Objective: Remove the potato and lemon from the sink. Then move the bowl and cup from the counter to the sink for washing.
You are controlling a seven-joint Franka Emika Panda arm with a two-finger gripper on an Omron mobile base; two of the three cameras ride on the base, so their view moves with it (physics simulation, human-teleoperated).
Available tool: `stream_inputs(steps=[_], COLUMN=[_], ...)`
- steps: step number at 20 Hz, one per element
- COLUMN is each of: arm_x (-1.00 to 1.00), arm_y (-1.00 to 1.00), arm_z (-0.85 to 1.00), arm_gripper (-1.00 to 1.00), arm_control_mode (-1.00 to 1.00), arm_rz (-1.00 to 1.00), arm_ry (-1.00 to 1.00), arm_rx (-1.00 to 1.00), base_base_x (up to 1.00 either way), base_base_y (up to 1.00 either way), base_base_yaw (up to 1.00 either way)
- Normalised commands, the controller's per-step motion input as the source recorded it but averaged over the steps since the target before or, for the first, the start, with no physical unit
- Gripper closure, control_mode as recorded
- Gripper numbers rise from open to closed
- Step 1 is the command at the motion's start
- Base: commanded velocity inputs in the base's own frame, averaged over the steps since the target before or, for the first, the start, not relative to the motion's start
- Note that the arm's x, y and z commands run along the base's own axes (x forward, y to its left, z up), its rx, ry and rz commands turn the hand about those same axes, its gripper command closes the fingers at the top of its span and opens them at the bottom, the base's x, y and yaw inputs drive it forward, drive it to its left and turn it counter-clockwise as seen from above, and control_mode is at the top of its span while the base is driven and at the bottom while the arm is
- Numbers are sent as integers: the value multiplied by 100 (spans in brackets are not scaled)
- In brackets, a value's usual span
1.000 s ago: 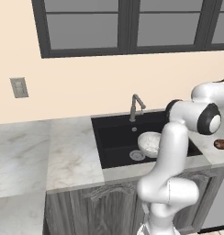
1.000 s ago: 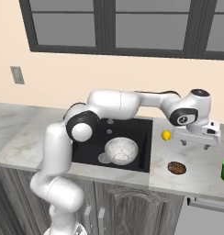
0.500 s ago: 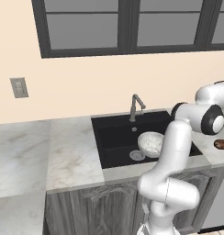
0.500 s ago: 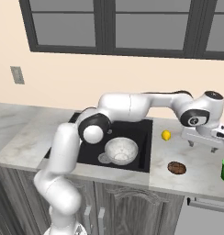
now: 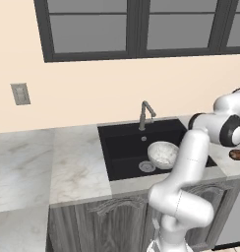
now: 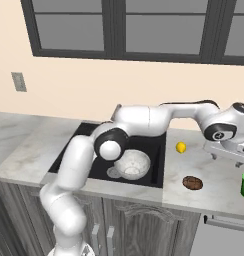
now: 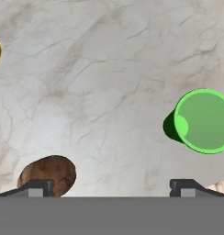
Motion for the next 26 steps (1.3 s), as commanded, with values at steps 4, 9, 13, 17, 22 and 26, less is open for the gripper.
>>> stream_inputs(steps=[4,9,13,17,22,26], arm_x=[14,17,10,4,1,5], arm_y=[-17,-19,-21,-20,-20,-15], arm_z=[-16,-9,-5,-5,-7,-8], arm_gripper=[-100,-100,-100,-100,-100,-100], arm_control_mode=[-100,-100,-100,-100,-100,-100], arm_rz=[-2,-3,-2,-2,-2,-2], arm_ry=[-1,0,0,0,0,0], arm_rx=[0,-2,-1,0,0,0], base_base_x=[0,0,0,0,0,0], base_base_y=[0,0,0,0,0,0], base_base_yaw=[0,0,0,0,0,0])
